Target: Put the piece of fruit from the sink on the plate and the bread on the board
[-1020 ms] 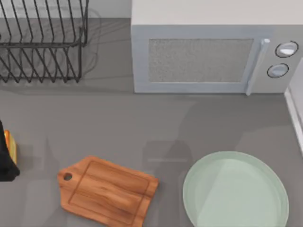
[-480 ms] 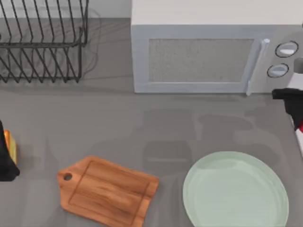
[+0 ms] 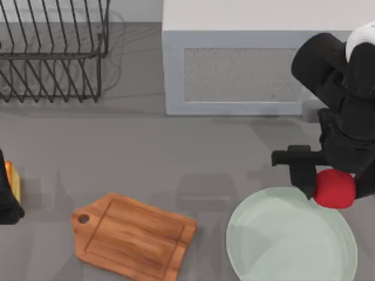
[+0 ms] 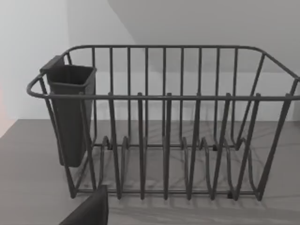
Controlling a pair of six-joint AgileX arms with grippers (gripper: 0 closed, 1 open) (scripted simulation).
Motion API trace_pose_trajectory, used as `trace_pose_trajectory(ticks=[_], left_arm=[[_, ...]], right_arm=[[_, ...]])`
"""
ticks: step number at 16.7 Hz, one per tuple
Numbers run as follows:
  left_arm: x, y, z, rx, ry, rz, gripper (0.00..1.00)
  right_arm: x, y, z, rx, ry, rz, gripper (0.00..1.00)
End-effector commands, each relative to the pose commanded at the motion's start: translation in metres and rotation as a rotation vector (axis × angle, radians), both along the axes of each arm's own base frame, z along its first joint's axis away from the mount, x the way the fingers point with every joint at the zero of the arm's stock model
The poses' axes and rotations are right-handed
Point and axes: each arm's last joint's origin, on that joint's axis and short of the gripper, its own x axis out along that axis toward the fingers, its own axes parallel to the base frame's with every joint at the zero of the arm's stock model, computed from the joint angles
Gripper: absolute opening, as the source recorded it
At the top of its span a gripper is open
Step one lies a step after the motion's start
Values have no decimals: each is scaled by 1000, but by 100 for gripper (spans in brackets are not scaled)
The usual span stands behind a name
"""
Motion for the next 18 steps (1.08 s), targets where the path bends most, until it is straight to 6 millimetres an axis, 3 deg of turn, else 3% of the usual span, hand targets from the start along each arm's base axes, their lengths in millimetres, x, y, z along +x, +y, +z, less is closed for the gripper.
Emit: trace_pose_trajectory(ticks=[5, 11, 18], left_arm=[[0, 0, 0, 0, 0, 0, 100], [0, 0, 0, 0, 0, 0, 100], [0, 0, 0, 0, 0, 0, 100]], right_arm=[[-33, 32, 10, 36, -39, 54, 0], [-35, 34, 11, 39, -41, 59, 0], [-35, 34, 11, 39, -41, 59, 53]])
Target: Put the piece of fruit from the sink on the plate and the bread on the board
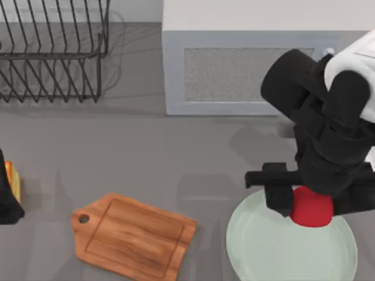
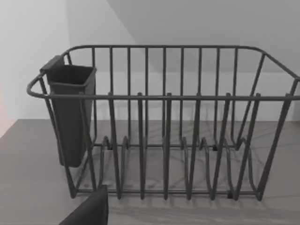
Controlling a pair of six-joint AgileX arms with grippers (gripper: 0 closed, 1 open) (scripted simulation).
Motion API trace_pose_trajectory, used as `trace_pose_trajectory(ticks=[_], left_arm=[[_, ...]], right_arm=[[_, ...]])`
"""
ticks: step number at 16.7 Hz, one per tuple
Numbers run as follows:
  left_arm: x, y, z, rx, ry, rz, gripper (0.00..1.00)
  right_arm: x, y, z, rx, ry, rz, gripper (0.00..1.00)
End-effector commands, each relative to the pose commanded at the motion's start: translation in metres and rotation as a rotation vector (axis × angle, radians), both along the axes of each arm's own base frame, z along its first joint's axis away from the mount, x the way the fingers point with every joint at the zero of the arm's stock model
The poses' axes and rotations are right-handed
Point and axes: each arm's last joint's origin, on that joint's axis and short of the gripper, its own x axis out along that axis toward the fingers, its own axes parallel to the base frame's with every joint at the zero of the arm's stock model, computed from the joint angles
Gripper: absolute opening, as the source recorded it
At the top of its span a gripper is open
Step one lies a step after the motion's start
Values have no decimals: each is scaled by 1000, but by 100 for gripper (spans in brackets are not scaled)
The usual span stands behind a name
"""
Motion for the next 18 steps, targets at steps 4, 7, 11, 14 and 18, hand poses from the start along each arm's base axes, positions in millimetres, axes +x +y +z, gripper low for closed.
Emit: trace_pose_trajectory(ticks=[4, 7, 11, 14, 18], left_arm=[[0, 0, 0, 0, 0, 0, 100], [0, 0, 0, 0, 0, 0, 100], [0, 0, 0, 0, 0, 0, 100], [0, 0, 0, 0, 0, 0, 100], [0, 0, 0, 0, 0, 0, 100]], right_arm=[[0, 0, 0, 0, 0, 0, 83], [0, 0, 0, 0, 0, 0, 100], [0, 0, 0, 0, 0, 0, 100], [0, 0, 0, 0, 0, 0, 100], [-1, -6, 1, 17, -22, -1, 100]])
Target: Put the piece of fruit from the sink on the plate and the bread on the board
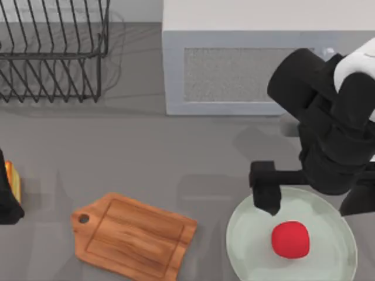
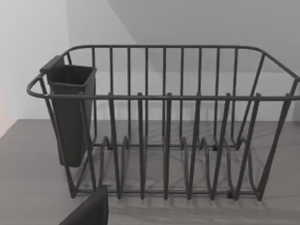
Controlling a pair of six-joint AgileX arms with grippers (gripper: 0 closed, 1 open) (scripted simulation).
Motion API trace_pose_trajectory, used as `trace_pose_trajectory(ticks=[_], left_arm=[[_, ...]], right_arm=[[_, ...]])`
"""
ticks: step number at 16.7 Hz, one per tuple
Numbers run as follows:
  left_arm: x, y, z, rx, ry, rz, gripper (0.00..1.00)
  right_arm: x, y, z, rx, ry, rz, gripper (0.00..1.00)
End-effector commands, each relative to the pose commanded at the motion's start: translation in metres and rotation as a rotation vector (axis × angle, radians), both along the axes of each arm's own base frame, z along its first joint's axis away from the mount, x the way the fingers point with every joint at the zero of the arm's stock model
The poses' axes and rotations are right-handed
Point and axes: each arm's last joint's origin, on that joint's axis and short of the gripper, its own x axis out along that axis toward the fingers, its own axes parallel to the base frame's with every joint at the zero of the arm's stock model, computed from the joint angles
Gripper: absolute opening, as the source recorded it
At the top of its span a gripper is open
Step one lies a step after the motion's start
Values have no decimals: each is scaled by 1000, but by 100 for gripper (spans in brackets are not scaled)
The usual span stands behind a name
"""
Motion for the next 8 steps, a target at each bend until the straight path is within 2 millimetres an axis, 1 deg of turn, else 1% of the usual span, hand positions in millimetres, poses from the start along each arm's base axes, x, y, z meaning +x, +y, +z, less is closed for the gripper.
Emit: trace_pose_trajectory(ticks=[2, 4, 6, 8], left_arm=[[0, 0, 0, 0, 0, 0, 100], [0, 0, 0, 0, 0, 0, 100], [0, 0, 0, 0, 0, 0, 100], [0, 0, 0, 0, 0, 0, 100]], right_arm=[[-3, -14, 3, 39, -54, 0, 100], [-10, -34, 7, 95, -145, 1, 100], [-22, -59, 12, 157, -275, 2, 100], [-39, -86, 14, 214, -442, 2, 100]])
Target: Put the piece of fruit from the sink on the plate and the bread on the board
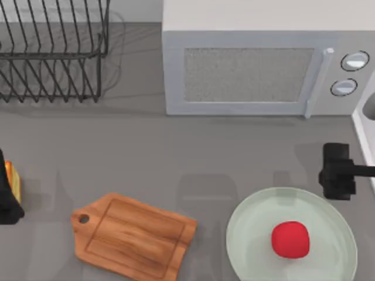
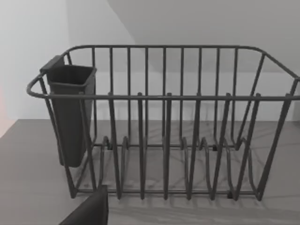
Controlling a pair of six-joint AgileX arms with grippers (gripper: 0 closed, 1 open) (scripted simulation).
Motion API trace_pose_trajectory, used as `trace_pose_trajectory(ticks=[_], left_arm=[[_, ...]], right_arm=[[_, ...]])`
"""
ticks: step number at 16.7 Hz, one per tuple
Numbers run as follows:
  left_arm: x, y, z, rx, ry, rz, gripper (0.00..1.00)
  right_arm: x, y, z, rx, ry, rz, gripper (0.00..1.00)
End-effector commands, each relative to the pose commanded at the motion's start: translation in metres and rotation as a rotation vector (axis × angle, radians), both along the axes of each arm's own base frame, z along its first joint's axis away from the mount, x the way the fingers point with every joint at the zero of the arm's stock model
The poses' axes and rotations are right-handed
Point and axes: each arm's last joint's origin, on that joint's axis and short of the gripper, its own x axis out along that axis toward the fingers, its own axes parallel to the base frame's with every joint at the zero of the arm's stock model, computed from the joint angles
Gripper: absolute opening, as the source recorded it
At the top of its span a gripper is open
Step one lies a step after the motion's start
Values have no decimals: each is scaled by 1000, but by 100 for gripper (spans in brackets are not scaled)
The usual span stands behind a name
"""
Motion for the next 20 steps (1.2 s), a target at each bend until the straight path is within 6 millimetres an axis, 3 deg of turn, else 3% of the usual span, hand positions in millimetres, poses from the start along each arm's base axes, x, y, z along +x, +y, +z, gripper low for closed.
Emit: trace_pose_trajectory(ticks=[5, 10, 14, 20], left_arm=[[0, 0, 0, 0, 0, 0, 100], [0, 0, 0, 0, 0, 0, 100], [0, 0, 0, 0, 0, 0, 100], [0, 0, 0, 0, 0, 0, 100]], right_arm=[[-48, -55, -18, 46, -508, -47, 100], [-73, -83, -61, -70, -937, -123, 100], [-75, -92, -84, -168, -1089, -163, 100], [-76, -93, -85, -178, -1101, -167, 100]])
